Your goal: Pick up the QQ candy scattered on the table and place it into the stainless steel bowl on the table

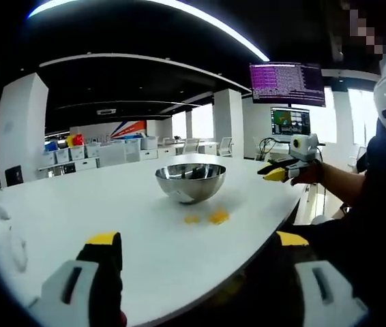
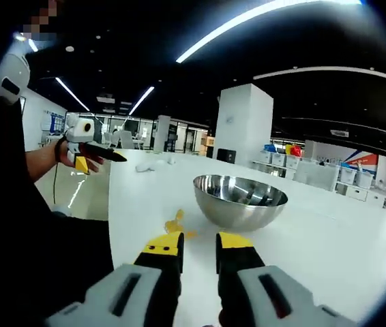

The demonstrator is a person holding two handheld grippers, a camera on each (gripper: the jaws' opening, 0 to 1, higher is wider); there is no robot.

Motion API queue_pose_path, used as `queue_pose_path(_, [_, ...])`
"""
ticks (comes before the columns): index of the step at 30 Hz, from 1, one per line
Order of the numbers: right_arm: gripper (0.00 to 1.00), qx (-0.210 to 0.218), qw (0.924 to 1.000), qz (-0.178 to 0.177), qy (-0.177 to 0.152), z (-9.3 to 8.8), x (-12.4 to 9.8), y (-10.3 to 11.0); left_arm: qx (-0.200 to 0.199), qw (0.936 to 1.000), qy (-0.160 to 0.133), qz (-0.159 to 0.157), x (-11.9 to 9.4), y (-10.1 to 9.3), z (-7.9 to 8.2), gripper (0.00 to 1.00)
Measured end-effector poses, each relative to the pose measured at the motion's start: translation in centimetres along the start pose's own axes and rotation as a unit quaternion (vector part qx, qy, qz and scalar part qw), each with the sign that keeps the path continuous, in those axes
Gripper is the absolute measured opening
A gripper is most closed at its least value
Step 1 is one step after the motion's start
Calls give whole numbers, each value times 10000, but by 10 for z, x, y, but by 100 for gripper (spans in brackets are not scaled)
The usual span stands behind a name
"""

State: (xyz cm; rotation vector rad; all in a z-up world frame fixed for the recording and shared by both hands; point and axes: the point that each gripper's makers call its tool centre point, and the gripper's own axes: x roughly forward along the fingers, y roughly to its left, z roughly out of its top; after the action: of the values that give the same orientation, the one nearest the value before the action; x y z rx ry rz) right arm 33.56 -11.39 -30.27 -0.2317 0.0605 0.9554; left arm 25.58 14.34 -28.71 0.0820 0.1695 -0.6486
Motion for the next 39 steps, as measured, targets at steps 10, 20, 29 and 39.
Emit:
queue_pose_path(10, [17, -267, 9984, 293, 391, -12, 48, 18, -53, 10000, -16, 44, -9, 7, -3, 91])
queue_pose_path(20, [17, -476, 9932, 649, 837, -32, 91, 27, -70, 9998, -53, 178, -20, 17, -3, 91])
queue_pose_path(29, [16, -581, 9895, 846, 1014, -41, 112, 30, -77, 9996, -88, 252, -26, 23, -2, 91])
queue_pose_path(39, [10, -552, 9881, 952, 1072, -48, 116, 34, -97, 9995, -80, 286, -28, 26, -4, 91])
